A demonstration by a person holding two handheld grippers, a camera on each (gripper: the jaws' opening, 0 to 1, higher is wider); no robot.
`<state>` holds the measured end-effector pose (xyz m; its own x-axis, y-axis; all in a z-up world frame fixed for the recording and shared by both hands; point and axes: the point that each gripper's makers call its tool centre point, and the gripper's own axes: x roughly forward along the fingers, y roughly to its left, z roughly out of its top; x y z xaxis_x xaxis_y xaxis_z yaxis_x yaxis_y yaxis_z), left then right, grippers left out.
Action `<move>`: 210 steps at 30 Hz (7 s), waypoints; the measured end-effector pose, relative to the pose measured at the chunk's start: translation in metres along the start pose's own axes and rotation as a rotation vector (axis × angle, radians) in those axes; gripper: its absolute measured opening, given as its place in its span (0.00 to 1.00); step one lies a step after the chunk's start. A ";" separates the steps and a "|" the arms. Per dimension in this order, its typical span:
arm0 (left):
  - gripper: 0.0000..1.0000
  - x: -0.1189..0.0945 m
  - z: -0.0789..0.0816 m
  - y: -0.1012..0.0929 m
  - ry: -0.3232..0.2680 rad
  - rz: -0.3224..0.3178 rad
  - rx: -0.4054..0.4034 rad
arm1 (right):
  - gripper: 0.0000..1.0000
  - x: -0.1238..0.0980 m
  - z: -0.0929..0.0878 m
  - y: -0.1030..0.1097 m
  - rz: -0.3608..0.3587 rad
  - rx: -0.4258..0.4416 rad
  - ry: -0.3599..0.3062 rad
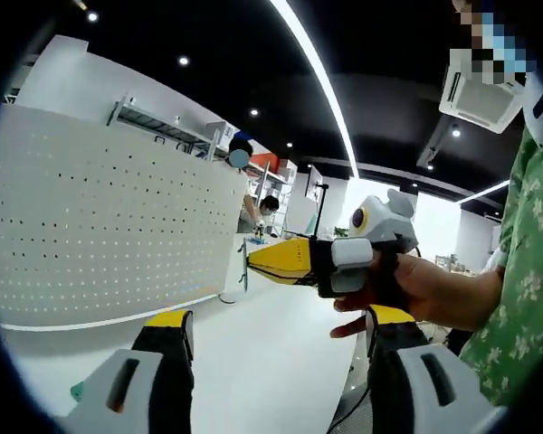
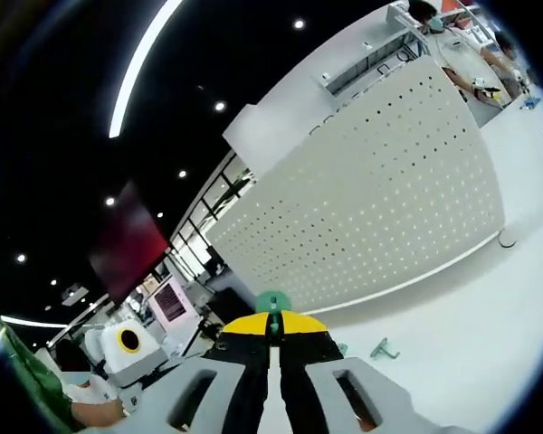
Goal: Insert the hook assembly into the mounting plate slot until the hook locks in place.
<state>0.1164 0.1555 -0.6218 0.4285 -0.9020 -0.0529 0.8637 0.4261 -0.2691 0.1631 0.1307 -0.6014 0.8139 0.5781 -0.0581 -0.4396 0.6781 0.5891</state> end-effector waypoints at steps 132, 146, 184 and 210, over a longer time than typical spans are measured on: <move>0.95 -0.031 -0.006 0.028 0.059 0.089 -0.090 | 0.01 0.114 0.190 -0.077 -0.415 -0.719 -0.418; 0.96 -0.032 -0.005 0.040 0.076 0.122 -0.057 | 0.01 0.129 0.193 -0.091 -0.428 -0.715 -0.410; 0.98 -0.027 -0.001 0.022 0.111 -0.008 0.144 | 0.01 0.146 0.196 -0.106 -0.452 -0.724 -0.397; 0.95 -0.027 -0.003 0.026 0.121 -0.016 0.131 | 0.01 0.151 0.196 -0.113 -0.462 -0.708 -0.391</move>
<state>0.1267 0.1903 -0.6300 0.3858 -0.9073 -0.1674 0.9009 0.4096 -0.1436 0.4103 0.0523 -0.5185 0.9794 0.0755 0.1871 -0.0651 0.9960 -0.0609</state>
